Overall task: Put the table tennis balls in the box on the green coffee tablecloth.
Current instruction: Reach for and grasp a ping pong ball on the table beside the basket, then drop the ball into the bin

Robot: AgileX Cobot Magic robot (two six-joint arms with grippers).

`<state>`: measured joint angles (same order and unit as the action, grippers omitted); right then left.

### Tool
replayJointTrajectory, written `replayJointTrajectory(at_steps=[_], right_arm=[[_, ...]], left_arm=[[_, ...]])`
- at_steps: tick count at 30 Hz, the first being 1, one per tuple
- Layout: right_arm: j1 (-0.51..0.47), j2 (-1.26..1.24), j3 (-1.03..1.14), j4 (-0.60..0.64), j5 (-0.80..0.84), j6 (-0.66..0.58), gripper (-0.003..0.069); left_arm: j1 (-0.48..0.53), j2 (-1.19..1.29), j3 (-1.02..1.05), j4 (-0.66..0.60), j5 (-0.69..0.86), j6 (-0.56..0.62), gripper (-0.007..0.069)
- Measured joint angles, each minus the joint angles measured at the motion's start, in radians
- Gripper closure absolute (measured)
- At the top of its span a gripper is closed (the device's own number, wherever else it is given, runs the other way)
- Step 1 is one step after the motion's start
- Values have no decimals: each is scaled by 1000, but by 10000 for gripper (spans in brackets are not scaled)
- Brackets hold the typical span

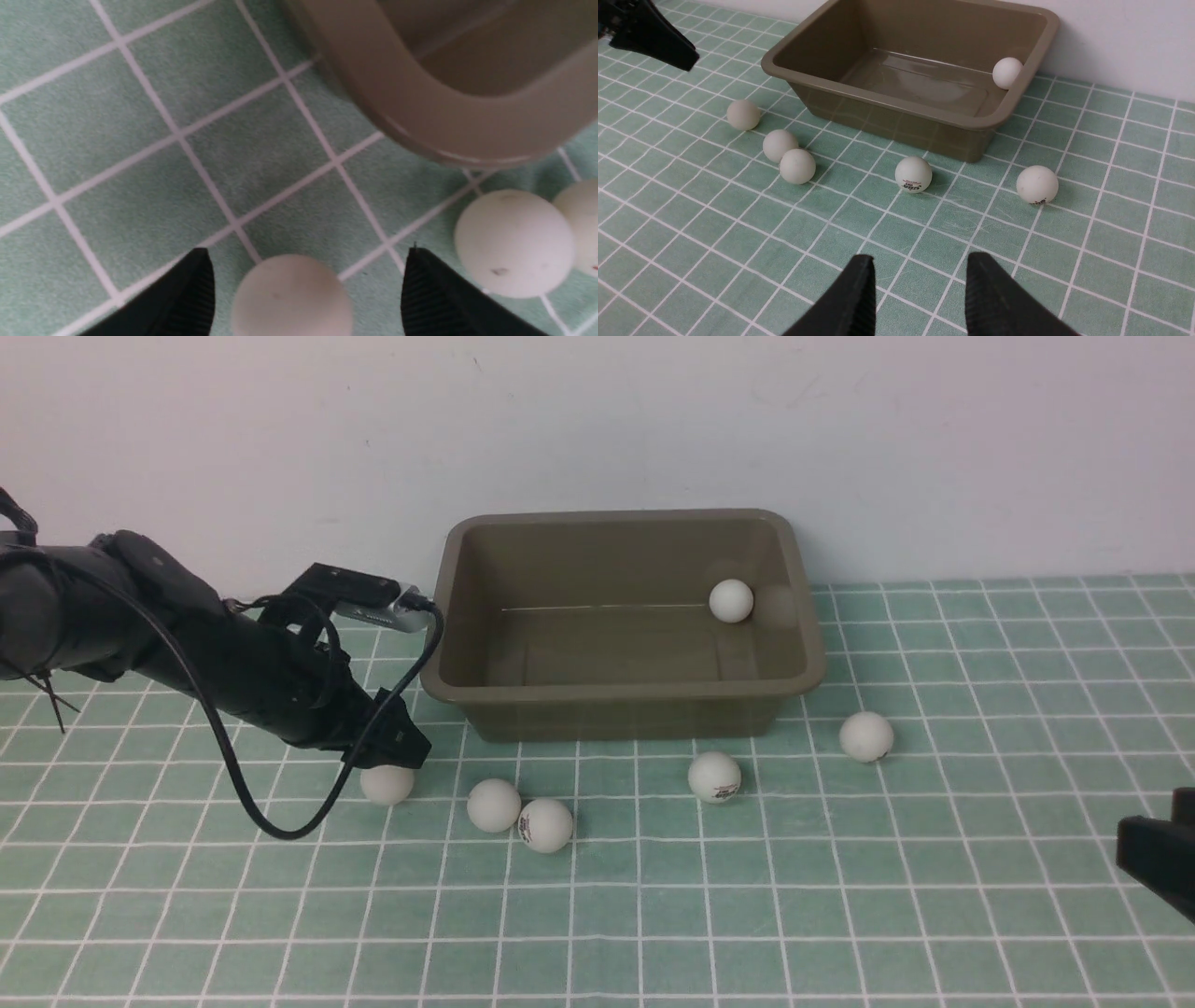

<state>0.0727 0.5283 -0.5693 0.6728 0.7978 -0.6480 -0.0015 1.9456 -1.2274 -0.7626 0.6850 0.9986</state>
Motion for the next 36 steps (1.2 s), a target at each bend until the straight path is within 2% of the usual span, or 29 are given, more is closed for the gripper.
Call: replayJointTrajectory(at_steps=[11,14,17,27,31,36], right_arm=[[0,0,0,0,-9,0,405],[0,0,0,0,-23,0,405],[0,0,0,0,-36,0,405],[0,0,0,4,-50,0,405],[0,0,0,4,-50,0,405],[0,1,0,4,-54,0,405]], left_arm=[[0,52,-2,30,-34,2,144],[0,53,-2,33,-33,3,192],[0,53,-2,38,-27,5,283],[0,-28,-27,147,14,-9,282],[0,-105,-127,24,66,20,282],[-18,-61,-231,-165,115,189,282]])
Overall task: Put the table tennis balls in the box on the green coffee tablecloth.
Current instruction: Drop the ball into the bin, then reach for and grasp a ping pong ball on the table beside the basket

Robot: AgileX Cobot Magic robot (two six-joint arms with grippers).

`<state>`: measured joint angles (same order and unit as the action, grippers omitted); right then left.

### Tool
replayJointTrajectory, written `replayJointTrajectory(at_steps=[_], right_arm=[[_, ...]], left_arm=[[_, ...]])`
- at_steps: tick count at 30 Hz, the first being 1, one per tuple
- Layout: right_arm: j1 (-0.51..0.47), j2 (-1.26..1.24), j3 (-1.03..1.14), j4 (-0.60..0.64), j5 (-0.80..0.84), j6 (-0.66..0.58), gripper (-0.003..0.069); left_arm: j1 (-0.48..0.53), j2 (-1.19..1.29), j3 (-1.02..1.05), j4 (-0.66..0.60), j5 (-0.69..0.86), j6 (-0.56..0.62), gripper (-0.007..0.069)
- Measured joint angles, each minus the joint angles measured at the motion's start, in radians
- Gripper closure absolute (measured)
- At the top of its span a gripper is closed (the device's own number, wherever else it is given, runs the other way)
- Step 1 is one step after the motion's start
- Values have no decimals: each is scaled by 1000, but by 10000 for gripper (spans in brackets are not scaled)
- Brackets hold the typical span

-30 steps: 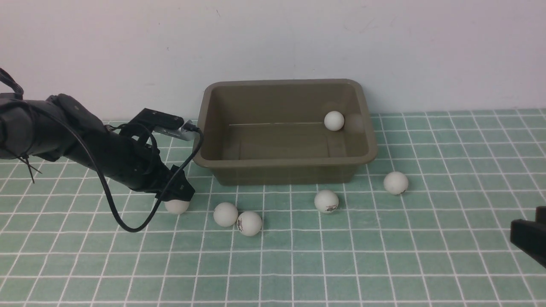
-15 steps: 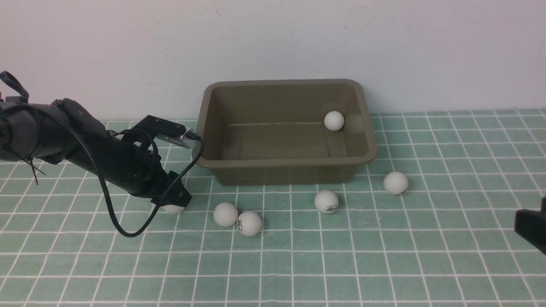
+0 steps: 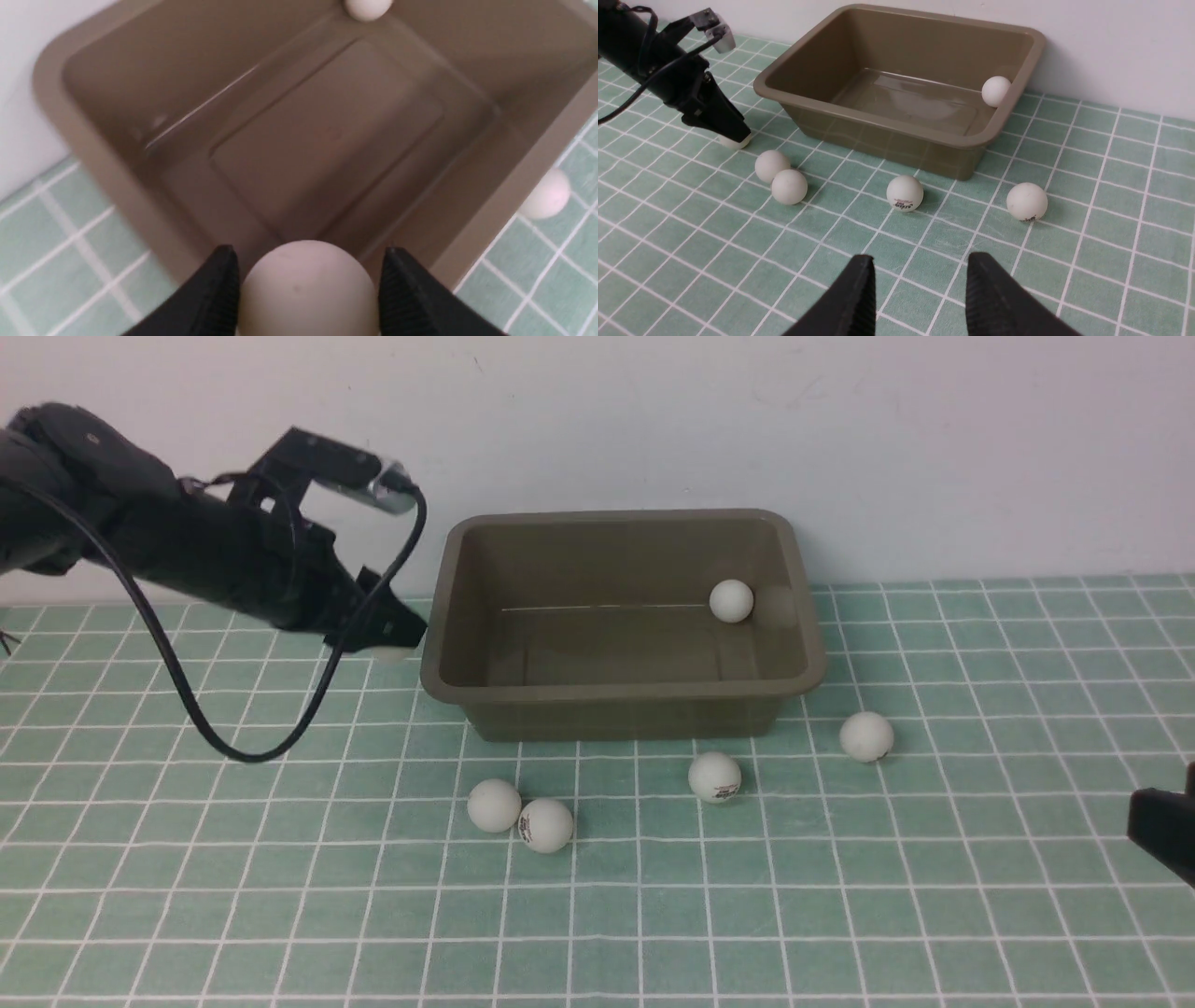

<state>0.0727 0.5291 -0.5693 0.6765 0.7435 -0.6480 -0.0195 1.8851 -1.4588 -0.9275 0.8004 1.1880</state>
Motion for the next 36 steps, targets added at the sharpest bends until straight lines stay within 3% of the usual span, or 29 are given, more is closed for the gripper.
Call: replayJointTrajectory(at_steps=[3,7,16,22,25,29,31,36], right_arm=[[0,1,0,0,0,0,405],[0,4,0,0,0,0,405],[0,4,0,0,0,0,405],[0,5,0,0,0,0,405],[0,5,0,0,0,0,405],[0,5,0,0,0,0,405],[0,5,0,0,-1,-1,405],[0,5,0,0,-7,-13,405]], left_arm=[[-30,65,-52,-8,18,36,282],[-62,155,-113,93,30,12,277],[-64,168,-211,144,112,-155,132],[-61,101,-306,227,268,-294,127],[-60,53,-352,337,378,-404,164],[-60,27,-370,440,411,-487,207],[-57,17,-370,526,428,-556,275],[-53,18,-331,557,429,-613,457]])
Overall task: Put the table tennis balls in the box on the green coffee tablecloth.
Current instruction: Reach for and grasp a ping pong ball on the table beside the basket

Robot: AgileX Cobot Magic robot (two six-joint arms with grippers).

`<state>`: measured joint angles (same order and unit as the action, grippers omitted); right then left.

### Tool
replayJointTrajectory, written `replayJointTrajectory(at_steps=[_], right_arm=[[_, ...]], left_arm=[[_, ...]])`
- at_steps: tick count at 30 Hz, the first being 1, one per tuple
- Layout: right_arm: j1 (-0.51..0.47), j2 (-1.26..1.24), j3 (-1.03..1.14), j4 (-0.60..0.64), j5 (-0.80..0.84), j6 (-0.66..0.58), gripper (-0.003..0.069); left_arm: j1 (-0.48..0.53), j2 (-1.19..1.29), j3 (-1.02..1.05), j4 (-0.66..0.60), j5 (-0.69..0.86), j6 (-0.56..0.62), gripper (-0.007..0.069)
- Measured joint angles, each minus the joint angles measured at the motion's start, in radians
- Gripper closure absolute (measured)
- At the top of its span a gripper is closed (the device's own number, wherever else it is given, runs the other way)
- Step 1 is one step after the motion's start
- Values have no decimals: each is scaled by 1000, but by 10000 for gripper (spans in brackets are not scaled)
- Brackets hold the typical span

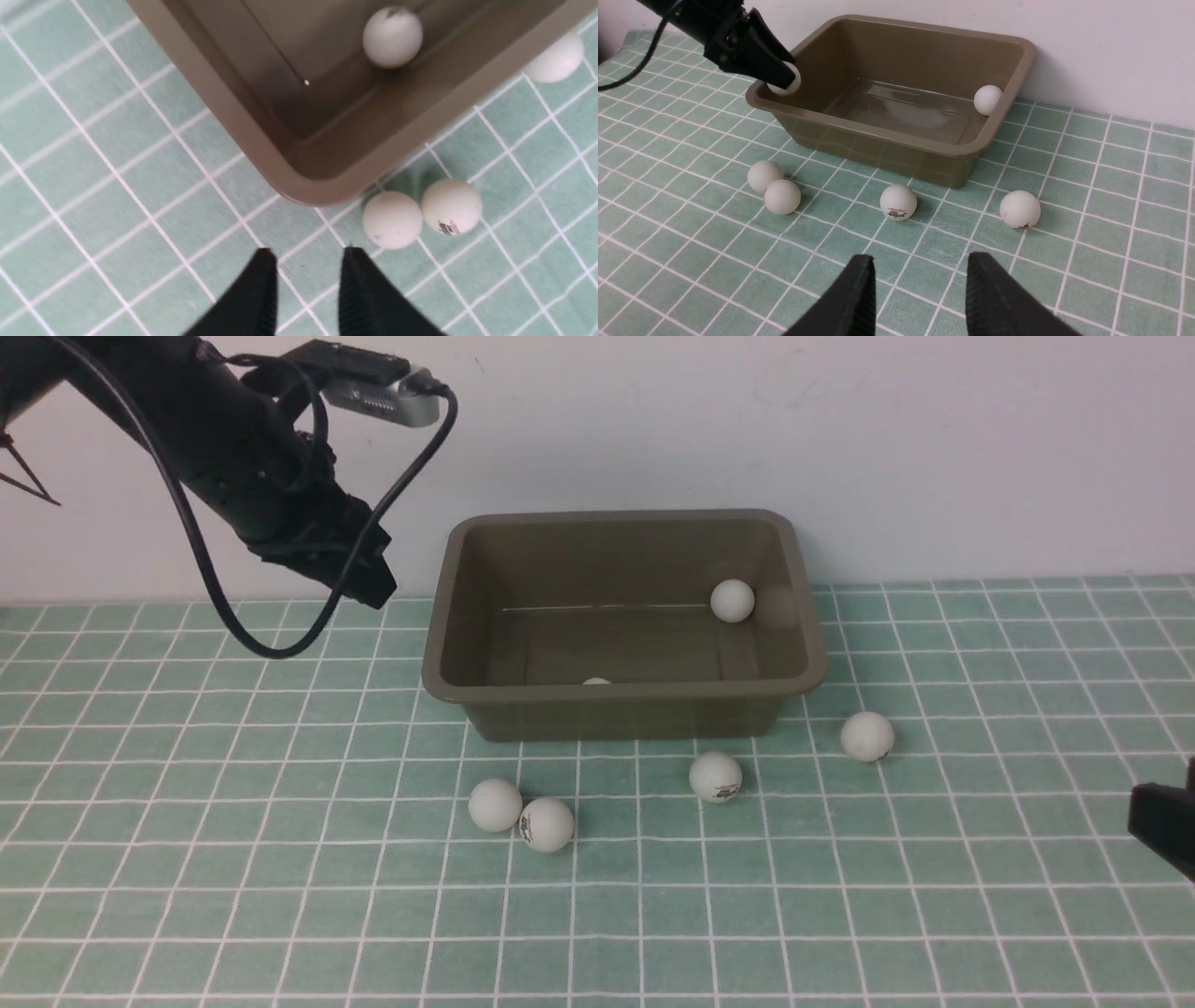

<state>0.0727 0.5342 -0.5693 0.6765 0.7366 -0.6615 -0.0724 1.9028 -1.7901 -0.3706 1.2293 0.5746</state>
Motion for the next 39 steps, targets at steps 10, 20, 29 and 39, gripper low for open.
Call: replayJointTrajectory(at_steps=[10,20,29,39], right_arm=[[0,0,0,0,1,-9,405],[0,0,0,0,1,-15,405],[0,0,0,0,23,-21,405],[0,0,0,0,31,-24,405]], left_arm=[[0,-131,272,-4,-3,-13,594],[-19,-169,602,-293,-46,242,597],[-95,-166,615,-263,-293,234,475],[-97,-166,616,-255,-377,158,141]])
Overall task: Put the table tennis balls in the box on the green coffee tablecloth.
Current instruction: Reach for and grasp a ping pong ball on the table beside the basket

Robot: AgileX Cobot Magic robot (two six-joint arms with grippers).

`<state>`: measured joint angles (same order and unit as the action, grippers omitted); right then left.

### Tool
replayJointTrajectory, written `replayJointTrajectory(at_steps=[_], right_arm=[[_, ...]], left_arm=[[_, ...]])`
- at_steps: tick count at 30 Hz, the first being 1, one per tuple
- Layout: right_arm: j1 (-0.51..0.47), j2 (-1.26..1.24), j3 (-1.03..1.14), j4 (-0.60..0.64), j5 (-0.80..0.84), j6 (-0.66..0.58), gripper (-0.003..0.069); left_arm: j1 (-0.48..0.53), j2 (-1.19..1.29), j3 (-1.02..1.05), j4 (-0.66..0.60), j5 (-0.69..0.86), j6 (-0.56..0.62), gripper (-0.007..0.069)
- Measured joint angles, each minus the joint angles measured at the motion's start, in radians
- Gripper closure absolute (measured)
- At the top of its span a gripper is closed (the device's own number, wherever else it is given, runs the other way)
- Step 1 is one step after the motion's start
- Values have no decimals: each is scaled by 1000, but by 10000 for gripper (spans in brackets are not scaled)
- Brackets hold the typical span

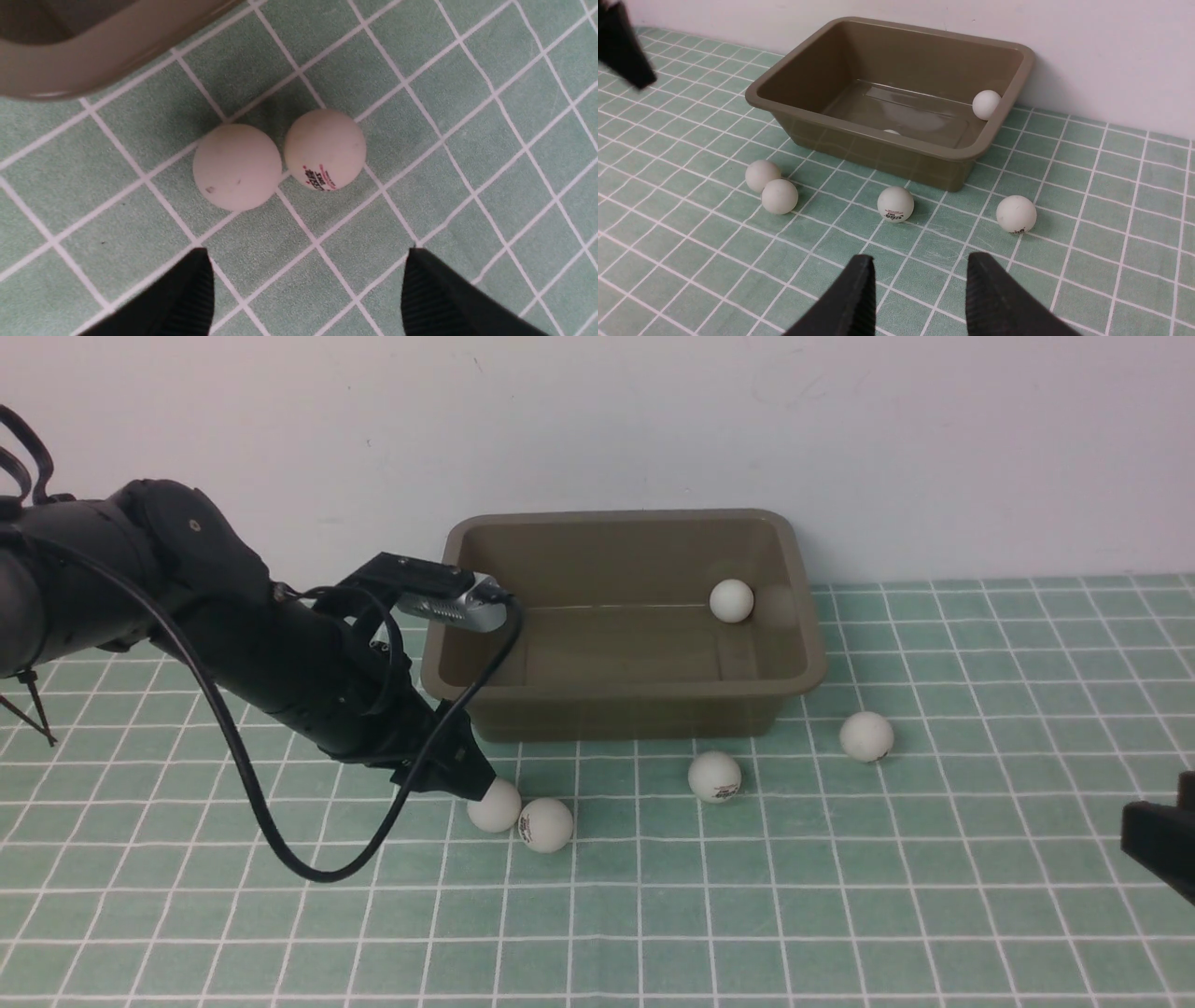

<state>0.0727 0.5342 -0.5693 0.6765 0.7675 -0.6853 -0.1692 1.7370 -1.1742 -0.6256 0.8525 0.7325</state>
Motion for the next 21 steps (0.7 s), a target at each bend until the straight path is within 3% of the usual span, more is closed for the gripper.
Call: replayJointTrajectory(at_steps=[12,21], right_arm=[[0,0,0,2,-2,0,405],[0,0,0,2,-4,-1,405]], left_arm=[[-37,127,1,-22,-164,-24,136],[-41,220,1,-107,-239,60,139]])
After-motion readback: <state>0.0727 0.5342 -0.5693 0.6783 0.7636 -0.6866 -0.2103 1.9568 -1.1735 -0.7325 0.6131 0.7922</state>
